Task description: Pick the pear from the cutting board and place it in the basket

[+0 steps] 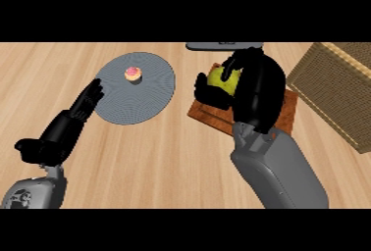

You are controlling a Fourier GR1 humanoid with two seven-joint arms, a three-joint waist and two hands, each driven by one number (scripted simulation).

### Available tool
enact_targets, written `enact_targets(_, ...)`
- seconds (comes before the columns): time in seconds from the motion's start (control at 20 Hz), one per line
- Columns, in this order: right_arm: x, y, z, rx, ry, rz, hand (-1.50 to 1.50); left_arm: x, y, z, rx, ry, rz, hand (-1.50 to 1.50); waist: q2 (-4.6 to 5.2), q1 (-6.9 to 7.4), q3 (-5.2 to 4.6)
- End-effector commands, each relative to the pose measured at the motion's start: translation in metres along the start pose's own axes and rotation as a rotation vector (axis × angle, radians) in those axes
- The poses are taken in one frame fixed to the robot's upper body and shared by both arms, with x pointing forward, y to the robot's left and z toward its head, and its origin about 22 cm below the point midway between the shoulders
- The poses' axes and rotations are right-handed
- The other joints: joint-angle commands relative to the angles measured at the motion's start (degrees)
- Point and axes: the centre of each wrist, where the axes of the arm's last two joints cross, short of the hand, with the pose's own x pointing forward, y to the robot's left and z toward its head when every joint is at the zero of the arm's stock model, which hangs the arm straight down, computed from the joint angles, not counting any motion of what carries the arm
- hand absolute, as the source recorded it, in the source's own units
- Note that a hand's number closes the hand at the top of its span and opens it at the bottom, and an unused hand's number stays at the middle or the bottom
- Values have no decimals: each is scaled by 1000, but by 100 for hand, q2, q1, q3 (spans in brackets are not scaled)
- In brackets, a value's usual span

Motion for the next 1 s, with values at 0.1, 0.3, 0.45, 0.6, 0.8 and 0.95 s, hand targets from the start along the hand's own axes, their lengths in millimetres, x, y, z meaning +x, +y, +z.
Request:
enact_targets(0.1,34,-49,-16,-115,124,-8,150,9,6,-12,18,-14,6,0,12,-63,-1)
enact_targets(0.3,14,-54,-29,-162,150,97,150,-8,5,3,2,-9,-2,0,19,-49,0)
enact_targets(0.45,40,-66,-55,-198,172,95,150,-11,-1,-4,19,-15,-3,0,33,-13,-3)
enact_targets(0.6,23,-58,-78,-255,182,111,150,-6,7,-9,-4,12,-7,0,47,18,0)
enact_targets(0.8,0,-85,-109,-324,226,124,150,5,11,2,0,-9,2,0,36,28,2)
enact_targets(0.95,-1,-100,-140,-411,245,107,150,2,-9,0,-1,-8,-1,0,48,57,2)
